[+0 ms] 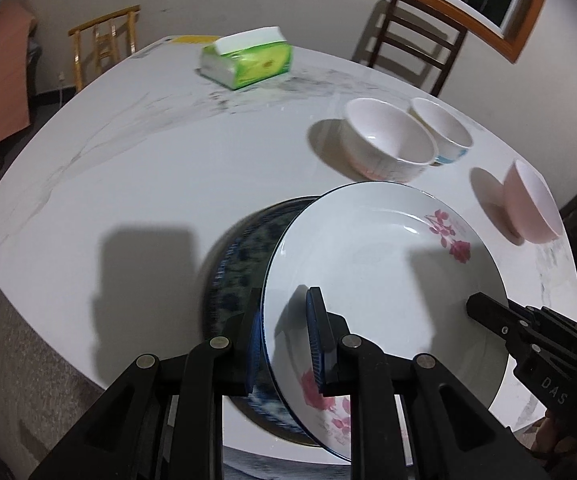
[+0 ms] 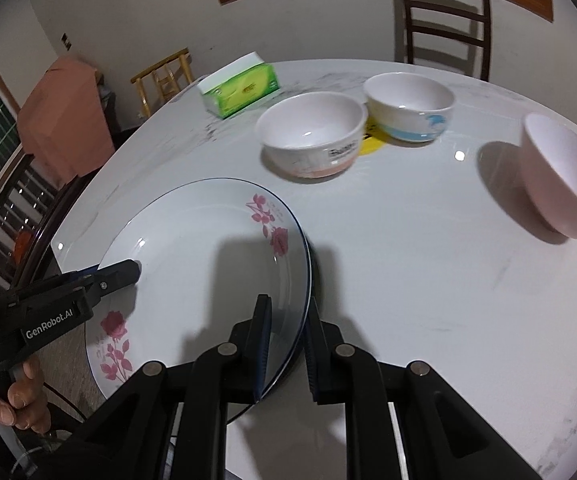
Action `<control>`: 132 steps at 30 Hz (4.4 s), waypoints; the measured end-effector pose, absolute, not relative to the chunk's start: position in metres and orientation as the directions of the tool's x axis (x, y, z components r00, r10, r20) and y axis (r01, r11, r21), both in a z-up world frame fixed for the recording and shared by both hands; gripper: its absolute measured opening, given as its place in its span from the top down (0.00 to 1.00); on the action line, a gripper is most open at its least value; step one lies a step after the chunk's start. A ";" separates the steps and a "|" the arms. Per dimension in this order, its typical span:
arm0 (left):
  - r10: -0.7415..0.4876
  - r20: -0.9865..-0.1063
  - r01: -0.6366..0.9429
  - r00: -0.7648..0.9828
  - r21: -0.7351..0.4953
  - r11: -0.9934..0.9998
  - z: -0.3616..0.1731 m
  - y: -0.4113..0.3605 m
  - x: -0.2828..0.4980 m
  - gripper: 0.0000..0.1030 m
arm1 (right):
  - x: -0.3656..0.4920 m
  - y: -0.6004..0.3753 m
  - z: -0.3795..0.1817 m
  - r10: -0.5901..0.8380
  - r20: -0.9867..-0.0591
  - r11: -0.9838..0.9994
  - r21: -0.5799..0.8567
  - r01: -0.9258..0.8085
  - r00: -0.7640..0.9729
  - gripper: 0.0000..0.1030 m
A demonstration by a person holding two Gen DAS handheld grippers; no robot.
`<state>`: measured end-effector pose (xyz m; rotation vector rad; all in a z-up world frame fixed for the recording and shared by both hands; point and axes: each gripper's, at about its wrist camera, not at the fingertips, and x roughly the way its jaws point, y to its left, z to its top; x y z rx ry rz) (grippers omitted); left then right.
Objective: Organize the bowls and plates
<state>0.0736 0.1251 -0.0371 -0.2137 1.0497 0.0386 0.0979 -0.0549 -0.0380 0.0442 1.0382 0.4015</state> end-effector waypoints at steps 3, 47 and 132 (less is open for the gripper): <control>-0.061 -0.868 -0.155 0.492 -0.156 0.976 -0.042 0.137 0.073 0.83 | 0.100 -0.044 -0.043 0.351 -0.834 0.922 0.228 -0.314 0.426 0.85; 0.015 -0.875 -0.165 0.483 -0.075 0.983 -0.059 0.147 0.082 0.80 | 0.120 -0.023 -0.077 0.340 -0.863 0.922 0.230 -0.310 0.373 0.81; -0.241 -0.903 0.121 0.356 -0.211 0.970 -0.022 -0.161 0.274 0.42 | 0.231 -0.358 -0.024 0.029 -0.877 0.977 0.125 0.171 0.479 0.68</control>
